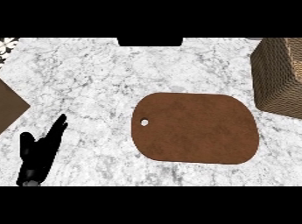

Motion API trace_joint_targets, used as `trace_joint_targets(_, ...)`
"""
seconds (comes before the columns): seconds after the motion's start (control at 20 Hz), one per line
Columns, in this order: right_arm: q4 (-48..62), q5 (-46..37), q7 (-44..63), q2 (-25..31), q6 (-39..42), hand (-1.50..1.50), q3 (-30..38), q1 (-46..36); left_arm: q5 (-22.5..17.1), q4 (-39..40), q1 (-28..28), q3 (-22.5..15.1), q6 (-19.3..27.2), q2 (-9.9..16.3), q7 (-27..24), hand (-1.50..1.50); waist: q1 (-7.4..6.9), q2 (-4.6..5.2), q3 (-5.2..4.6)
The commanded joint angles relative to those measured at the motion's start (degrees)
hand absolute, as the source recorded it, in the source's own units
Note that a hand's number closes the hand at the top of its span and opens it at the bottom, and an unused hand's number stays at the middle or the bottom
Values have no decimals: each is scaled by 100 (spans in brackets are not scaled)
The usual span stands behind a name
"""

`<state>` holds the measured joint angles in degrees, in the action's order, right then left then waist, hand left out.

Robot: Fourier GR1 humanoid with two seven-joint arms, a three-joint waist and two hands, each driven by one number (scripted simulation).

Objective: Pick the squash from the cutting board and place it in the basket

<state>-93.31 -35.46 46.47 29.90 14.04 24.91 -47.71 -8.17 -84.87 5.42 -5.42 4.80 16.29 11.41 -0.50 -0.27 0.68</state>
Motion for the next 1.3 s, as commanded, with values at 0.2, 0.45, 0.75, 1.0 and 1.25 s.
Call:
trace_joint_targets(0.2,1240,142,-1204,226,-432,150,275,274,256,510,178,-217,207,-303,265,0,17,58,-65)
trace_joint_targets(0.45,2255,405,-1700,327,-837,150,708,140,45,403,353,10,-100,-119,117,0,-32,57,-66)
trace_joint_targets(0.75,3318,653,-2687,170,-1466,150,1053,246,84,456,68,19,-74,-160,364,0,-65,91,-61)
trace_joint_targets(1.0,3771,838,-3142,305,-1529,150,1177,308,-57,619,268,195,-362,-40,94,0,-62,82,-65)
trace_joint_targets(1.25,4187,-165,-3077,706,-1938,150,692,719,-58,452,226,218,-330,-28,291,0,-69,90,-69)
